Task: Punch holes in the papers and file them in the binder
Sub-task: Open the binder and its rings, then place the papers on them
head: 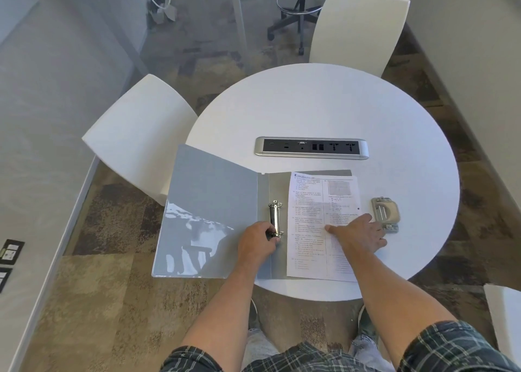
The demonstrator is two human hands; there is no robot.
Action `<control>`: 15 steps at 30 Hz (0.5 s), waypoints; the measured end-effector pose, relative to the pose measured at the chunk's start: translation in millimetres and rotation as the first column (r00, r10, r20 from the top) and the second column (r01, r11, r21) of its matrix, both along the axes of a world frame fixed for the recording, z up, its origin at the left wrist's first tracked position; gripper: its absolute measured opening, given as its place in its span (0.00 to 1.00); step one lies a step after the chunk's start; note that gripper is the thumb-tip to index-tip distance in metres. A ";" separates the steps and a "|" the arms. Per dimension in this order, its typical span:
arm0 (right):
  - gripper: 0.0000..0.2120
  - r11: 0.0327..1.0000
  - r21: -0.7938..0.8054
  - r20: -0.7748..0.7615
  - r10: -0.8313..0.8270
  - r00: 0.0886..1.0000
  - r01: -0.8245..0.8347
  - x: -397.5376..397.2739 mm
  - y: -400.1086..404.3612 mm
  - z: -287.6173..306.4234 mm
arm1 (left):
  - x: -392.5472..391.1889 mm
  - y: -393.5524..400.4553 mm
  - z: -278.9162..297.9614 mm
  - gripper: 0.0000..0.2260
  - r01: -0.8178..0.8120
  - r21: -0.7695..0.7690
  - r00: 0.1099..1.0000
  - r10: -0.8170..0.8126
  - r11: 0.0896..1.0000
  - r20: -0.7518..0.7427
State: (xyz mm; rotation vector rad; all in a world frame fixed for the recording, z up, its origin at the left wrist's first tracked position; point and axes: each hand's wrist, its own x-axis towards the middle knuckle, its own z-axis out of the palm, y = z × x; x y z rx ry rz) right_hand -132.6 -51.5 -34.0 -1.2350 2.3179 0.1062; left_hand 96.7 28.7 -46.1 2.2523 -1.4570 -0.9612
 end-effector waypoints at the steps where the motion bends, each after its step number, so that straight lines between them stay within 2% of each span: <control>1: 0.51 1.000 -0.002 0.015 -0.020 1.000 0.020 -2.7 -2.2 0.0 | 0.5 0.1 -0.3 0.06 0.001 -0.001 1.000 -0.001 1.000 0.000; 5: 0.52 0.998 -0.025 0.059 -0.063 0.996 0.064 -10.6 -7.6 -4.8 | 1.4 0.5 -0.3 0.07 0.018 -0.004 1.000 -0.018 1.000 0.013; 10: 0.47 0.989 -0.101 0.151 -0.088 0.985 0.104 -15.2 -3.0 -12.7 | 1.7 1.9 -0.4 0.09 0.025 -0.004 1.000 -0.025 1.000 0.019; 15: 0.43 0.979 -0.168 0.175 -0.082 0.981 0.112 -15.9 1.1 -14.5 | 1.8 3.1 3.3 0.10 0.025 -0.005 1.000 -0.025 1.000 0.010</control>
